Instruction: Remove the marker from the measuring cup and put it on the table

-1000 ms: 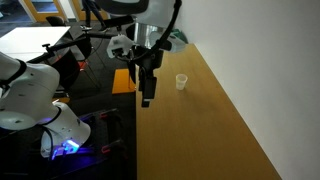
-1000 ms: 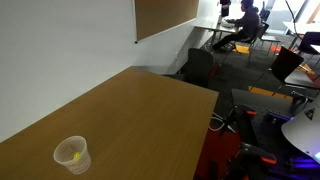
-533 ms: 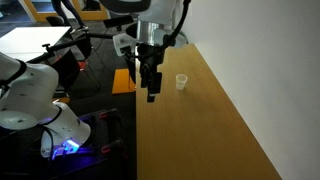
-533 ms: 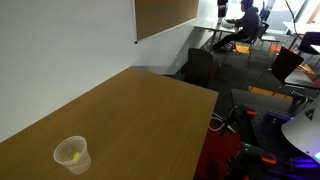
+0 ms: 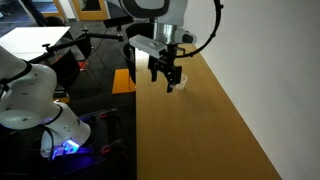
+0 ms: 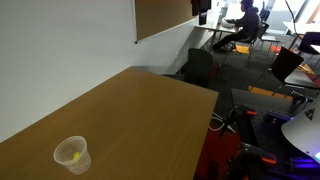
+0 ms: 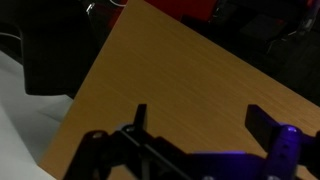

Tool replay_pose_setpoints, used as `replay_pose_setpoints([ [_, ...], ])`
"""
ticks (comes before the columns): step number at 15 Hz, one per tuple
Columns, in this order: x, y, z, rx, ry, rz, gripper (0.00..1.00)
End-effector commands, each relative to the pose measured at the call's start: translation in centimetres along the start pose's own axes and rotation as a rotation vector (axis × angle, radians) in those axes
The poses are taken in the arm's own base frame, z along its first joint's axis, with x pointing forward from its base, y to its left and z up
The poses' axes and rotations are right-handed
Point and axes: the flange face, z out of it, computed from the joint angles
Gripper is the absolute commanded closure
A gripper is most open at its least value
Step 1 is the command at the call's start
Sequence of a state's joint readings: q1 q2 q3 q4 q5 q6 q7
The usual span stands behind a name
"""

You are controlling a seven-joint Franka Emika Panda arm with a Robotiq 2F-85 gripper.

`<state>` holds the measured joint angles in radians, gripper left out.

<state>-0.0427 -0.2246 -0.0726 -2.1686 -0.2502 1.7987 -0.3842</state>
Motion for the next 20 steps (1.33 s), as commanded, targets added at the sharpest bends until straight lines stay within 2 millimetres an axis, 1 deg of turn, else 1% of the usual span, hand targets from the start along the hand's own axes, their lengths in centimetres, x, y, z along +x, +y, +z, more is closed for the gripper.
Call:
replay_pose_setpoints([
  [1, 3.7, 0.2, 0.5, 0.049, 0.006, -0.198, 0.00],
  [6, 7.1, -0.1, 1.8, 0.090, 0.009, -0.493, 0.00],
  [10, 9.5, -0.6, 2.8, 0.051, 0.033, -0.723, 0.00],
  [16, 13.4, -2.9, 4.1, 0.078, 0.319, -0.871, 0.00],
  [18, 14.8, -3.6, 4.7, 0.092, 0.380, -0.939, 0.00],
  [20, 15.7, -4.4, 5.5, 0.149, 0.401, -1.014, 0.00],
])
